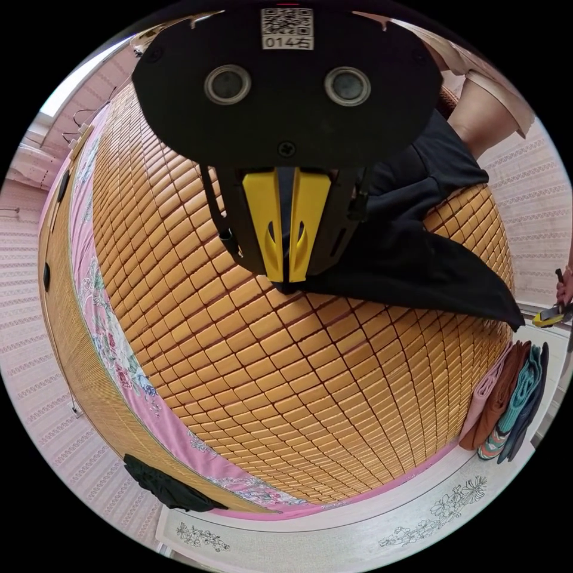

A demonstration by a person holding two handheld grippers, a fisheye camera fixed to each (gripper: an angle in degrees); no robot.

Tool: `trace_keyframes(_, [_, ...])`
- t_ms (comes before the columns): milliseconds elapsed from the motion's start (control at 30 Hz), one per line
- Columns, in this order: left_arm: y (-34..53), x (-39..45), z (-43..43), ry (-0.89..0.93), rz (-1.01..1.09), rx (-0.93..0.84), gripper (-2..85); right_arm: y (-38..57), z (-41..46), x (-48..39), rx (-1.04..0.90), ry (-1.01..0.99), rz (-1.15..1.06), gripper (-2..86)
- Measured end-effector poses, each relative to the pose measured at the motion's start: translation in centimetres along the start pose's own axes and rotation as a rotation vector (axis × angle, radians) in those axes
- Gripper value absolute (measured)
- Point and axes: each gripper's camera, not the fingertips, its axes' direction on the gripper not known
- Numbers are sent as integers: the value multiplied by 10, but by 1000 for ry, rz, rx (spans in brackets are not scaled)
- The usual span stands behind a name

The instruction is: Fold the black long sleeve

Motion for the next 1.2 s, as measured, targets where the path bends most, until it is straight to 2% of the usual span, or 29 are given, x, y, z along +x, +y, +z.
trace_keyframes(67, [0,-7,6,18,-36,27,41,-5,7,0,-10,-3,13,5])
trace_keyframes(200, [7,11,26,-85,118,-29,54,-12,12,3,-32,-5,39,34])
trace_keyframes(300, [15,22,34,-140,225,1,59,-15,-9,-10,35,107,30,67])
trace_keyframes(333, [17,23,34,-140,240,20,60,-18,-22,-26,97,106,-13,71])
trace_keyframes(400, [25,25,35,-124,294,65,65,-26,-37,-65,197,-55,-159,72])
trace_keyframes(433, [27,26,36,-123,306,71,66,-35,-41,-98,227,-202,-284,71])
trace_keyframes(467, [31,25,37,-118,327,79,67,-46,-40,-135,231,-309,-389,72])
trace_keyframes(533, [36,23,40,-110,345,83,72,-61,-33,-191,239,-376,-526,72])
trace_keyframes(667, [40,5,48,-126,281,117,74,-101,-5,-295,180,-420,-695,74])
trace_keyframes(733, [41,-8,52,-61,213,139,74,-116,8,-324,145,-434,-727,73])
trace_keyframes(833, [44,-24,61,15,123,170,73,-130,39,-359,19,-345,-791,40])
trace_keyframes(967, [47,-32,66,48,79,212,73,-143,33,-345,19,-351,-701,-4])
trace_keyframes(1067, [44,-34,66,37,71,236,73,-152,30,-313,12,-435,-570,-7])
trace_keyframes(1200, [28,-33,74,13,90,229,75,-158,46,-283,-35,-421,-438,-5])
